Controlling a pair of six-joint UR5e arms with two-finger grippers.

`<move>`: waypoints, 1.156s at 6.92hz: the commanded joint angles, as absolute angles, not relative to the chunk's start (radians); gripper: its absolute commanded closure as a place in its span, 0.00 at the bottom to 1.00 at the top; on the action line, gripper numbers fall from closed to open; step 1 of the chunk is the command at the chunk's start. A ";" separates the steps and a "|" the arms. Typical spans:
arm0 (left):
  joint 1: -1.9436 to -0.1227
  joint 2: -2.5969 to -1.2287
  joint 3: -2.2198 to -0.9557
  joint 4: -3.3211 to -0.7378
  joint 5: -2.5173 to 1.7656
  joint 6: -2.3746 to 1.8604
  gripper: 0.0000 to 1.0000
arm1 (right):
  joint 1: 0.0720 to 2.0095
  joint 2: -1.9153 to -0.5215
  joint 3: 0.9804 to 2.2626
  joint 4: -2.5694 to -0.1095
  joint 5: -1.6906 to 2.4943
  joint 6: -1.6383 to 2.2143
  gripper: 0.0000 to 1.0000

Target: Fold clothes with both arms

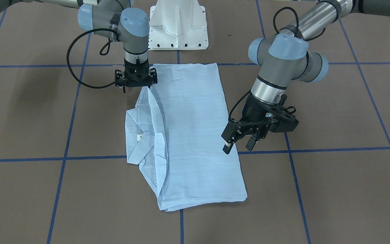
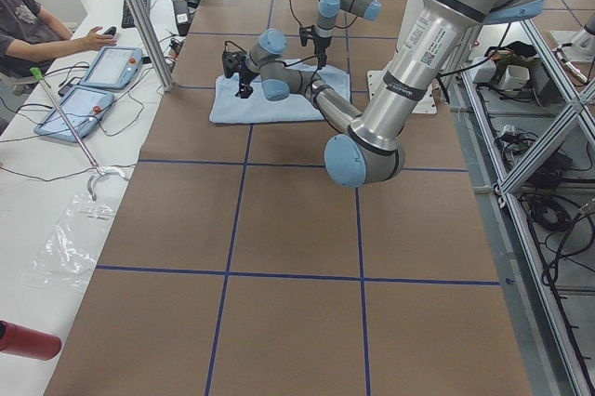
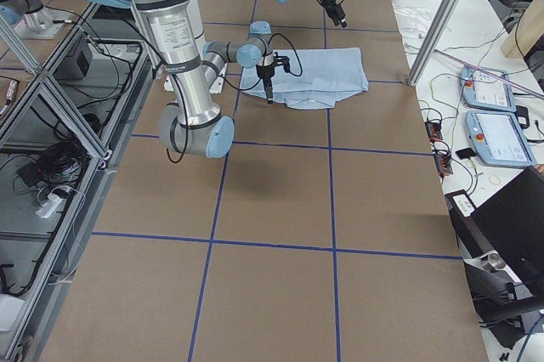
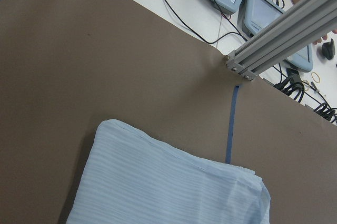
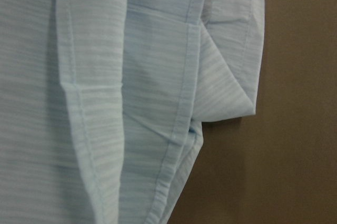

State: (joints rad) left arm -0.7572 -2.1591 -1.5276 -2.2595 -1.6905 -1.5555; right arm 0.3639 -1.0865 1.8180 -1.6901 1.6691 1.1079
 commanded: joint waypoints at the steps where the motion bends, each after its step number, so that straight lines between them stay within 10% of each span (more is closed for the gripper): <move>1: -0.758 -2.157 -1.532 -2.260 -1.690 -1.555 0.01 | 0.383 -1.130 1.867 -1.692 1.681 1.130 0.00; 8: -0.756 -2.086 -1.634 -2.250 -1.718 -1.555 0.00 | 0.197 -1.108 1.904 -1.491 1.548 2.390 0.01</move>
